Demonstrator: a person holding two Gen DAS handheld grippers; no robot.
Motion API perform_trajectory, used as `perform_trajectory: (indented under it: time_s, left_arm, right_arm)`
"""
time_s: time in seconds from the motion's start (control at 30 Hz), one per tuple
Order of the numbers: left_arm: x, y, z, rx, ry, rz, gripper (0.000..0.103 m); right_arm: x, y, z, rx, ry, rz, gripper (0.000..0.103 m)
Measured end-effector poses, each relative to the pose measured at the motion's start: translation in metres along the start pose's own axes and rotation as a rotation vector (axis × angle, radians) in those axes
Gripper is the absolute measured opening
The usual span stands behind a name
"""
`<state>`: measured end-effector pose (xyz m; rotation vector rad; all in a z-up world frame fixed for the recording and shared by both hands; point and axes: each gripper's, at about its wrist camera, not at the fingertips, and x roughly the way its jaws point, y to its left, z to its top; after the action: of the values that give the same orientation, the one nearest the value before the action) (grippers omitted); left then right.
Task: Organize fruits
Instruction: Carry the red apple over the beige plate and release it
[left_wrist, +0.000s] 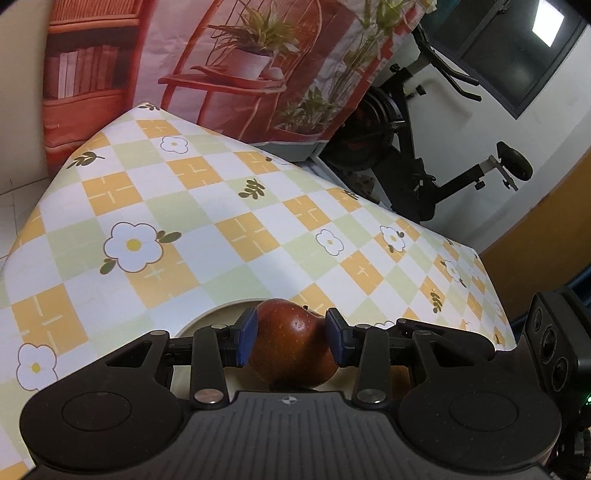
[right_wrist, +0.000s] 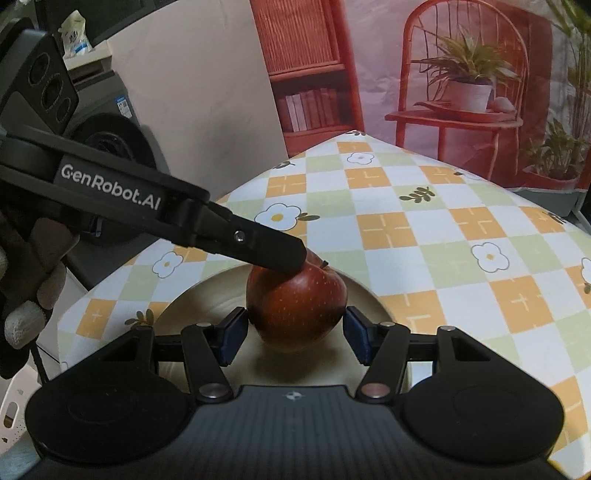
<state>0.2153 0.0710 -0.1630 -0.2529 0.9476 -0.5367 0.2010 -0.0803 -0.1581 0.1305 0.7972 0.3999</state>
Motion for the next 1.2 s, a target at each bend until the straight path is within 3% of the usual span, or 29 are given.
perform_trajectory:
  time_s: [0.37, 0.87, 1.2]
  left_arm:
    - [0.008, 0.003, -0.005, 0.035, 0.007, -0.001, 0.043]
    - [0.009, 0.011, -0.002, -0.016, 0.025, -0.006, 0.042]
    - [0.004, 0.013, -0.002, -0.035, 0.019, 0.018, 0.042]
  right_arm:
    - [0.012, -0.004, 0.002, -0.026, -0.010, -0.046, 0.060]
    - [0.016, 0.001, -0.003, -0.083, -0.014, -0.068, 0.060]
    - [0.011, 0.004, -0.013, -0.115, 0.032, -0.077, 0.062]
